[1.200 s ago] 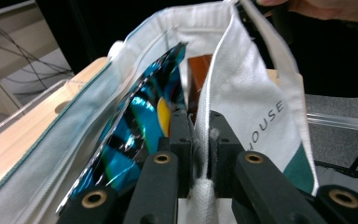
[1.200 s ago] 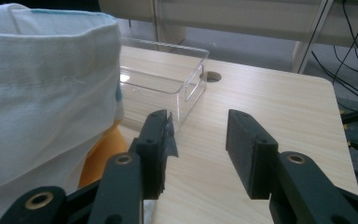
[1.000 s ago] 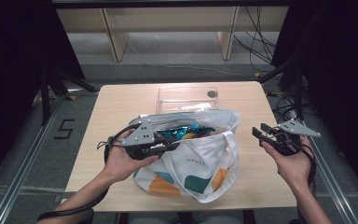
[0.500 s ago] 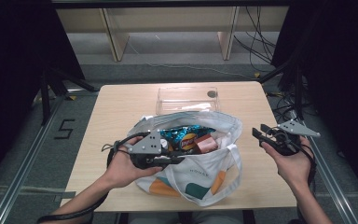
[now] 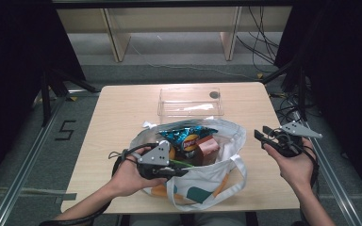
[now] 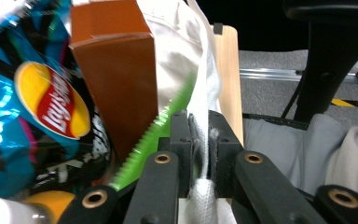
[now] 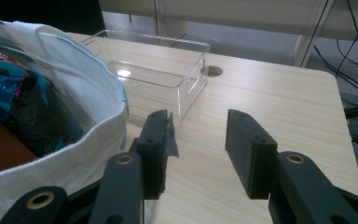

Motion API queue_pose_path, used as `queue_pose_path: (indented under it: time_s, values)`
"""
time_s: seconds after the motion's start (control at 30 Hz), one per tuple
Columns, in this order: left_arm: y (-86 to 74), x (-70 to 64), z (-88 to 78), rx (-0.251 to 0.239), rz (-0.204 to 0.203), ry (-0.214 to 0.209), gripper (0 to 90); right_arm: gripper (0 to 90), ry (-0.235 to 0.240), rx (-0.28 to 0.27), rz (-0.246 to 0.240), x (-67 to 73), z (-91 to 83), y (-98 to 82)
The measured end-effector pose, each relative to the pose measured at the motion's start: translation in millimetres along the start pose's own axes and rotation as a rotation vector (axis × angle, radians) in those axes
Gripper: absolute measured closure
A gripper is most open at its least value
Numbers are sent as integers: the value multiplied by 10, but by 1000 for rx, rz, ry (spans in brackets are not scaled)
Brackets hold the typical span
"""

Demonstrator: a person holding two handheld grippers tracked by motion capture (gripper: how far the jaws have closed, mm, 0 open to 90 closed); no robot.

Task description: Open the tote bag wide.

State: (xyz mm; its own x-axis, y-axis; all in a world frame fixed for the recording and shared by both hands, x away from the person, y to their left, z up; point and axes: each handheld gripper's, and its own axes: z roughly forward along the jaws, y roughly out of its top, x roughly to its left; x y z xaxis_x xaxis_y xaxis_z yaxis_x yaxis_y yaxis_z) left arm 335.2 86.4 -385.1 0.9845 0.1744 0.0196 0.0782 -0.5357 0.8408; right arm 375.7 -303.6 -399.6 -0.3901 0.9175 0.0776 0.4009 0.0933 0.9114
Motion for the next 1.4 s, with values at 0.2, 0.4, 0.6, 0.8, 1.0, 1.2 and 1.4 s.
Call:
queue_pose_path:
  time_s: [0.2, 0.4, 0.6, 0.8, 1.0, 1.2, 1.4]
  values:
    - [-53, -15, 93, 23, -10, -12, 822, 600, 16, 20, -11, -10, -8, 5]
    - [-157, 39, 204, 43, -62, -14, 822, 599, 15, 13, -50, -35, 1, -4]
    - [-265, 57, 313, 65, -86, -26, 822, 599, 22, 26, -19, -10, 10, -13]
    - [-347, 51, 410, 87, -95, -17, 821, 599, 21, 18, -31, -7, 10, -14]
    - [-438, 53, 489, 121, -91, 5, 822, 599, 27, 20, -23, -9, 7, -16]
    - [-507, 71, 557, 143, -103, 8, 821, 599, 33, 28, -22, 5, 9, -16]
    - [-551, 71, 598, 165, -103, 5, 821, 598, 25, 30, -40, -8, 11, -18]
